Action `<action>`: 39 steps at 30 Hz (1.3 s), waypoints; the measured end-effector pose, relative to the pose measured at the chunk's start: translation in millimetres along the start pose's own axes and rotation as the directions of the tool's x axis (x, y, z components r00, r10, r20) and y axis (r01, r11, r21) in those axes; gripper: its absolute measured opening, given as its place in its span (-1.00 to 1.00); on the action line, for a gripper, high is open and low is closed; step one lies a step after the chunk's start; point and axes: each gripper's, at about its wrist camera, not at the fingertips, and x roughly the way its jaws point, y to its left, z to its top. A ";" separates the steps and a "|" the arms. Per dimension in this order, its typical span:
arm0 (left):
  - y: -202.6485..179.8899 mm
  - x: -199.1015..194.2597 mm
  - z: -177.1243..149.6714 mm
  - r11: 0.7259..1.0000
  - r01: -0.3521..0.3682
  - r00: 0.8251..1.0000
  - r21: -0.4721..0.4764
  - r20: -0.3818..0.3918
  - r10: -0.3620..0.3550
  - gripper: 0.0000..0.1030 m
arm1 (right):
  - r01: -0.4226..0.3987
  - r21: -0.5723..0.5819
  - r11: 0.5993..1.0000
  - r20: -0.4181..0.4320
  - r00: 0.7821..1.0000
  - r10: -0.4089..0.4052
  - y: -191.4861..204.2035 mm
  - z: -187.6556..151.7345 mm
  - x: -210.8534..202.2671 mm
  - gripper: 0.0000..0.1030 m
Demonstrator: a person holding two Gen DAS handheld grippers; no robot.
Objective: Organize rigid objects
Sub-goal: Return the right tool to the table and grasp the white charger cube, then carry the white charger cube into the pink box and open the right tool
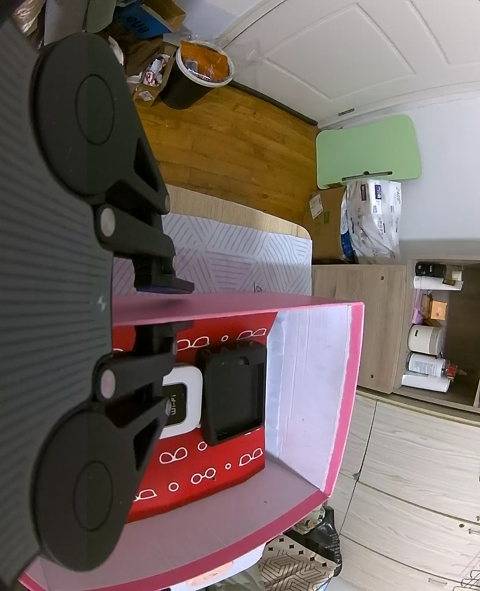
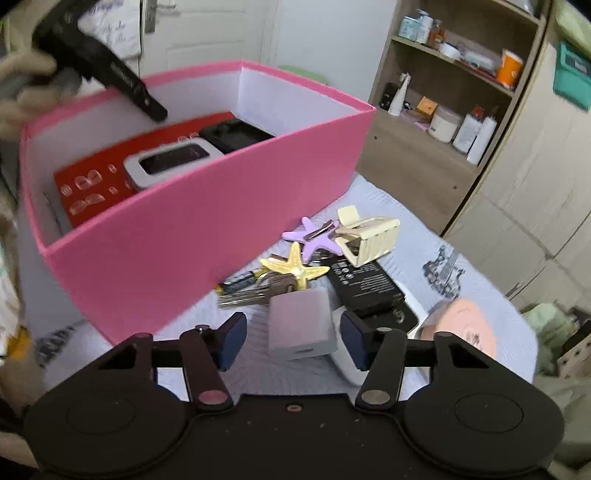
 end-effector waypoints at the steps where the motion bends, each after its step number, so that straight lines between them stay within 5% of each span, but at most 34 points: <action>1: -0.1 -0.1 0.0 1.000 0.000 1.000 0.001 0.000 0.000 -0.75 | 0.014 -0.022 1.000 -0.006 1.000 -0.014 2.5 0.2 3.7 0.16; 4: -0.5 -0.2 0.0 1.000 0.004 1.000 -0.003 0.000 -0.004 -0.75 | 0.028 -0.062 0.998 -0.056 0.998 -0.031 7.9 -0.3 18.6 -0.06; 17: 1.6 -0.2 -0.1 1.000 0.004 1.000 -0.005 0.004 -0.004 -0.75 | -0.050 0.235 0.971 0.001 0.999 0.051 -16.6 3.2 -11.4 -0.06; 25: 2.1 -3.1 -1.3 1.000 -0.001 1.000 -0.002 0.014 0.001 -0.75 | -0.064 0.272 0.960 0.055 0.997 0.051 -18.9 11.2 -36.4 -0.06; 34: 3.2 -5.0 -2.0 1.000 0.007 1.000 -0.004 0.024 -0.007 -0.75 | -0.023 0.325 0.945 -0.017 0.999 0.031 -26.0 7.0 -25.5 -0.06; 39: 2.7 -5.9 -1.8 1.000 0.004 1.000 -0.002 0.028 -0.004 -0.75 | -0.022 0.335 0.942 0.039 0.999 0.009 -23.8 7.8 -36.5 -0.06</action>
